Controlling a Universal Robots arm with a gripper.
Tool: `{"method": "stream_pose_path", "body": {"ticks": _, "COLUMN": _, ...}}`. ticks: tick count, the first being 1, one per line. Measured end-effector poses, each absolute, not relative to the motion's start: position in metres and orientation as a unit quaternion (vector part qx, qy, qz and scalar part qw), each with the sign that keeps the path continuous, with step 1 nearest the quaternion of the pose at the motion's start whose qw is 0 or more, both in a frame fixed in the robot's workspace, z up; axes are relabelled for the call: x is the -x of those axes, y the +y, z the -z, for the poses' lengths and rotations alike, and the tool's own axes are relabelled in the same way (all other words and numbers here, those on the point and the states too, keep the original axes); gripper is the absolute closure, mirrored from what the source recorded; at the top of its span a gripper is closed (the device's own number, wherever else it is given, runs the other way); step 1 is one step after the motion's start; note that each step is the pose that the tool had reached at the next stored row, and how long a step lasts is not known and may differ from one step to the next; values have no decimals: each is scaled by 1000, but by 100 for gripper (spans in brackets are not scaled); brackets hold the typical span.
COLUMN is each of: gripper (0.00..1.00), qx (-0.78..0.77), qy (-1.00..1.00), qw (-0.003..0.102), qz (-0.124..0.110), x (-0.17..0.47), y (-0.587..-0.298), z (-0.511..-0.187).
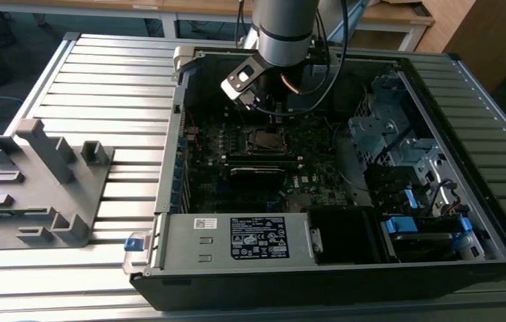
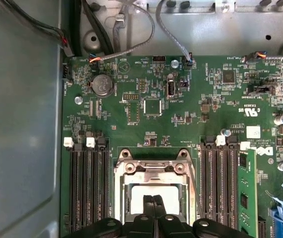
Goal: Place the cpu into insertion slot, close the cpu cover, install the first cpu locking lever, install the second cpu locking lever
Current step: 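Close the cpu cover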
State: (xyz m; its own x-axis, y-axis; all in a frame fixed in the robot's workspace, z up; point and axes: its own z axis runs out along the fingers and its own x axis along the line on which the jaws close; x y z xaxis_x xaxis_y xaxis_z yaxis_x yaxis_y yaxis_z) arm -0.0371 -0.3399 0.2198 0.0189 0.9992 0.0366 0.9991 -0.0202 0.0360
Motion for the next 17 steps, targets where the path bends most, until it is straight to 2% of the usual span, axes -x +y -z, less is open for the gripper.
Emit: {"method": "stream_pose_path", "body": {"ticks": 17, "gripper": 89, "qx": -660, "qy": 750, "qw": -2, "qz": -25, "x": 38, "y": -340, "z": -217}}
